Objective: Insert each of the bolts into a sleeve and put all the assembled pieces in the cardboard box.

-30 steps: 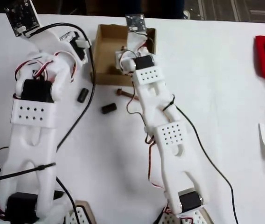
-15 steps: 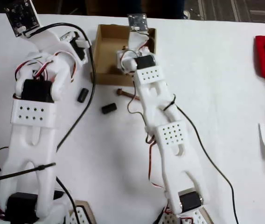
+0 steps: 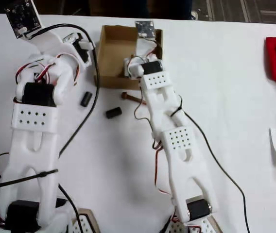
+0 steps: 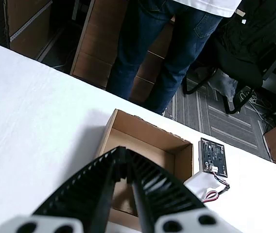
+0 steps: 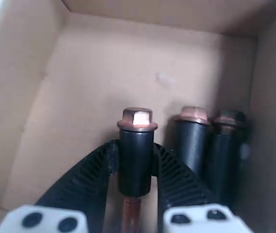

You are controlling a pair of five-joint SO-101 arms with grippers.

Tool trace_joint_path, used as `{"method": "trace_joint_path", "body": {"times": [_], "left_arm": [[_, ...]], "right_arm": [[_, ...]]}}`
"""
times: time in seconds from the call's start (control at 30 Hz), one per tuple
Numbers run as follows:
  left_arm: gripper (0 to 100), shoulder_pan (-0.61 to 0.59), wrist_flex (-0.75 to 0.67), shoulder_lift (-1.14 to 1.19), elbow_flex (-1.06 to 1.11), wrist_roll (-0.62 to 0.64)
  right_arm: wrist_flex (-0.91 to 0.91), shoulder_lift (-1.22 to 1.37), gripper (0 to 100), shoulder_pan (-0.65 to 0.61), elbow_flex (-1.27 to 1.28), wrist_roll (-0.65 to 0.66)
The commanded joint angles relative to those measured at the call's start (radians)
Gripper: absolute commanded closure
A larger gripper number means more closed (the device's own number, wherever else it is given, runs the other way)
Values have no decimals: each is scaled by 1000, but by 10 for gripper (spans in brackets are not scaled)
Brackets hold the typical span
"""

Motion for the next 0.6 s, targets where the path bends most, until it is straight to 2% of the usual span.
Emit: {"method": "trace_joint_path", "body": {"times": [0.0,0.57], "left_arm": [[974,2,-23,-37,-4,-6],[974,2,-23,-37,-4,-6]], "right_arm": [[-27,-22,978,15,-17,-6],[-53,-24,975,16,-17,-6]]}}
